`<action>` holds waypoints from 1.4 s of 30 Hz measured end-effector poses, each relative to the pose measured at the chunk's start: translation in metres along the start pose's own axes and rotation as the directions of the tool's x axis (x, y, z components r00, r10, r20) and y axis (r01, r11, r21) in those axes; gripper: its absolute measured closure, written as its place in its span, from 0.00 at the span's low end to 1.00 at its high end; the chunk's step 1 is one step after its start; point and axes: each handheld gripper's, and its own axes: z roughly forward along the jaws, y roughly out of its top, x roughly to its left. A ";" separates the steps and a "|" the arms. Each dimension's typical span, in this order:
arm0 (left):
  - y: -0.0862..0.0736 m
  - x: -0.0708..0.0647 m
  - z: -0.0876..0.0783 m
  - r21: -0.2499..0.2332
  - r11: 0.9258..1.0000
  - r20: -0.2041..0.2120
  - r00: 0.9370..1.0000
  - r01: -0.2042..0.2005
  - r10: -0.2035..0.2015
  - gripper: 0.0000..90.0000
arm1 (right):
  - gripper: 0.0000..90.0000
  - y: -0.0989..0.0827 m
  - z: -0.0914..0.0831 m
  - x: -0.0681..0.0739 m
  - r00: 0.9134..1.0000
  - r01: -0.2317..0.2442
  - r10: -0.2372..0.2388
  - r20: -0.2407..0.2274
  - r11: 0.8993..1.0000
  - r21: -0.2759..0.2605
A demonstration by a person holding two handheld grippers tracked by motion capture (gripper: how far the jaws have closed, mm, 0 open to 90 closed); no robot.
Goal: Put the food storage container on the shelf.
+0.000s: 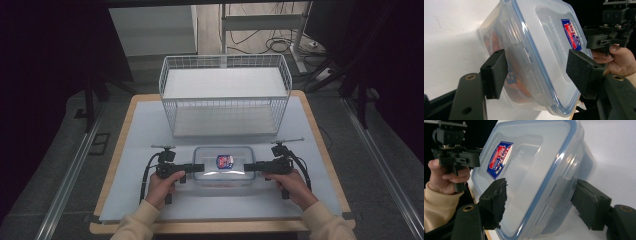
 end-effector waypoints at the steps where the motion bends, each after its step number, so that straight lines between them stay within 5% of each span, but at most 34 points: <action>1: -0.001 -0.001 -0.001 -0.002 1.000 -0.001 1.000 -0.007 0.007 0.39 | 0.35 0.000 -0.001 0.000 1.000 -0.008 0.008 -0.004 1.000 -0.003; 15: -0.019 -0.017 -0.013 -0.069 0.993 -0.025 0.995 -0.094 0.093 0.49 | 0.51 -0.017 -0.017 0.009 1.000 0.012 -0.014 -0.027 0.996 -0.083; 28: -0.025 -0.022 -0.018 -0.083 0.990 -0.029 0.993 -0.116 0.114 0.52 | 0.52 -0.026 -0.020 0.019 0.997 0.080 -0.080 0.009 0.991 -0.109; 42: -0.028 -0.029 -0.019 -0.093 0.986 -0.057 0.989 -0.141 0.136 0.53 | 0.55 -0.028 -0.024 0.020 0.997 0.075 -0.077 -0.006 0.989 -0.128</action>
